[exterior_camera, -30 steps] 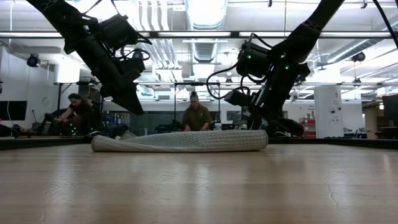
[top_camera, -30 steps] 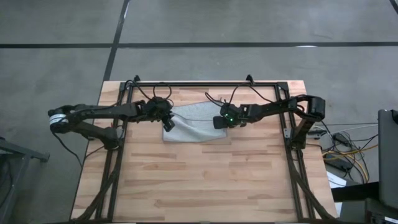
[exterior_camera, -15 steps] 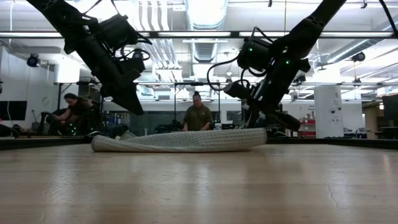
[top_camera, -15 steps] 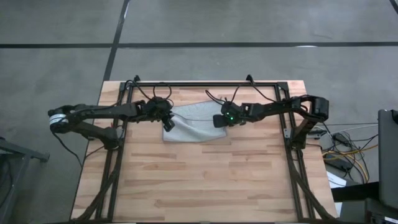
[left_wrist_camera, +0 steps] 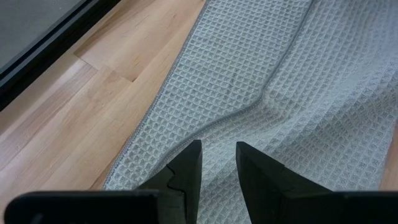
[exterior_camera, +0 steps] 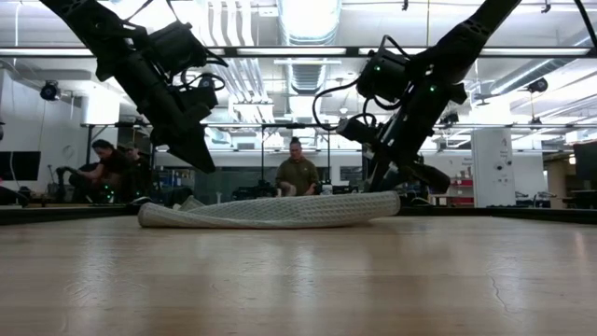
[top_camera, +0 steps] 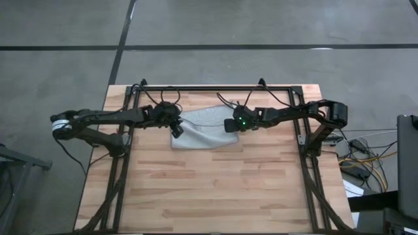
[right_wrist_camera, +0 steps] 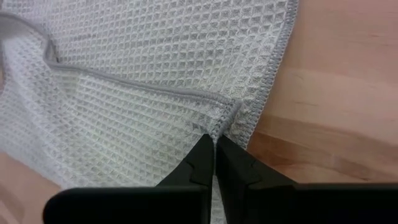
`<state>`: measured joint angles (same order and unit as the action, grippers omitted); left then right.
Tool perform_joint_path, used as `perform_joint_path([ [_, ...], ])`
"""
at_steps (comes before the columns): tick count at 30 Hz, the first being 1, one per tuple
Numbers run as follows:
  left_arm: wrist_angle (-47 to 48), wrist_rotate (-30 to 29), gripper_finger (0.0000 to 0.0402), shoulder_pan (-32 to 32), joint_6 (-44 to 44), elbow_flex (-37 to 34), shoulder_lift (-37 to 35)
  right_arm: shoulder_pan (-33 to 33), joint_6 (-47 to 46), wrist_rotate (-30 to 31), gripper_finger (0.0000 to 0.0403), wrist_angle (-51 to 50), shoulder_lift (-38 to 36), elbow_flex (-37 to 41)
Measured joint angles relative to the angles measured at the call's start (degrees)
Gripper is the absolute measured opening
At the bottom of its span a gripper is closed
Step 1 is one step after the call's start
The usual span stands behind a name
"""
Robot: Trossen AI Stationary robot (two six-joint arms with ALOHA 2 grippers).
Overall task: Roll towel
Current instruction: Fold the gray towel
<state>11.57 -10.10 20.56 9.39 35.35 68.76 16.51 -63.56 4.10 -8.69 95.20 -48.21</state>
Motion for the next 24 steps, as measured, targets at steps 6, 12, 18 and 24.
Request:
perform_joint_path([
  [6, 0.0, 0.0, 0.0104, 0.0, 0.0, 0.0, 0.0, 0.0, -2.3, -1.2, 0.0008, -1.2, 0.0, 0.0],
  [12, 0.0, 0.0, 0.0104, 0.0, 0.0, 0.0, 0.0, 0.0, -2.2, -1.4, 0.0008, -1.6, 0.0, 0.0],
  [18, 0.0, 0.0, 0.0104, 0.0, 0.0, 0.0, 0.0, 0.0, -2.1, -2.7, 0.0008, -1.3, 0.0, 0.0],
  [24, 0.0, 0.0, 0.0104, 0.0, 0.0, 0.0, 0.0, 0.0, -2.1, -2.7, 0.0008, -1.2, 0.0, 0.0],
])
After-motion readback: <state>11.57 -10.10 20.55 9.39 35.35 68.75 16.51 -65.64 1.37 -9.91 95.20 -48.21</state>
